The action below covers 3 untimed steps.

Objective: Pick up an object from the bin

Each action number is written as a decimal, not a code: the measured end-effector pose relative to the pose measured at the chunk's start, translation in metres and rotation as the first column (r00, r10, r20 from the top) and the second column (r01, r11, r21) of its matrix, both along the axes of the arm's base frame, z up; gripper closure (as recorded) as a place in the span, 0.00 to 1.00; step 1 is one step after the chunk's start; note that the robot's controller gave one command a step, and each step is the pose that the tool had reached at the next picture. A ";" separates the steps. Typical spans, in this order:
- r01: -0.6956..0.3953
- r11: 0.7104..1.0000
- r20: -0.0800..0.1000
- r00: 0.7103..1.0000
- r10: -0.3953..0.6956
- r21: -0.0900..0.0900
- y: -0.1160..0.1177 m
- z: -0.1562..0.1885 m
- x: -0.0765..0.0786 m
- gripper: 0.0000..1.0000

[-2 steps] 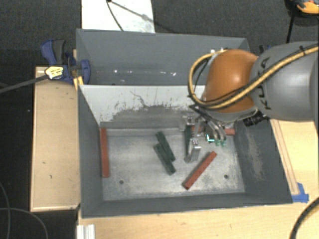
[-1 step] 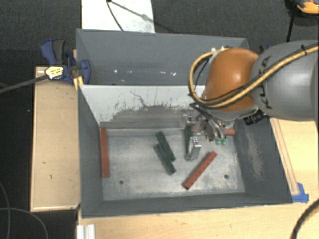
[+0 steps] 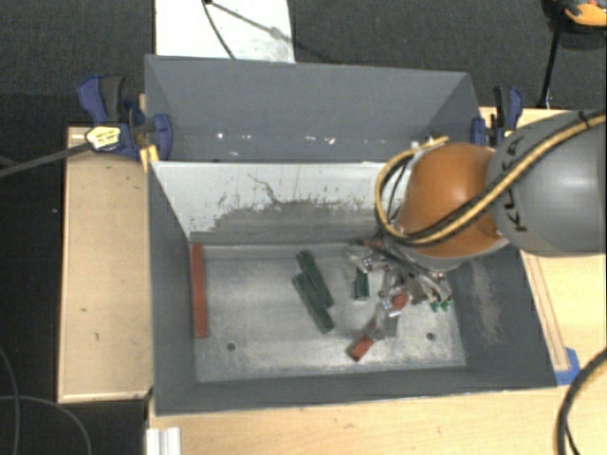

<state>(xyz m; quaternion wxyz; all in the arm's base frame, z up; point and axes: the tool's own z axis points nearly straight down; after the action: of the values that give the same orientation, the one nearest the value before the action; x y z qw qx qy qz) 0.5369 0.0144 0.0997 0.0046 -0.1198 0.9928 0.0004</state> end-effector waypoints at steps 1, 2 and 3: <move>-0.153 0.988 -0.010 0.988 0.153 -0.001 -0.014 -0.014 -0.018 0.00; -0.156 0.988 -0.006 0.988 0.156 -0.002 -0.020 0.003 -0.024 0.00; -0.281 0.960 -0.005 0.960 0.281 -0.002 -0.015 -0.019 -0.032 0.00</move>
Offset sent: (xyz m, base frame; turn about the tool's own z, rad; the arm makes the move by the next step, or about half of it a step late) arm -0.0246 -0.0197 0.0015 -0.1580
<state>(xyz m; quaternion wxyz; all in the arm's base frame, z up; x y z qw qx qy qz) 0.5046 -0.0010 0.0812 0.0018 -0.2593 0.9658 -0.0002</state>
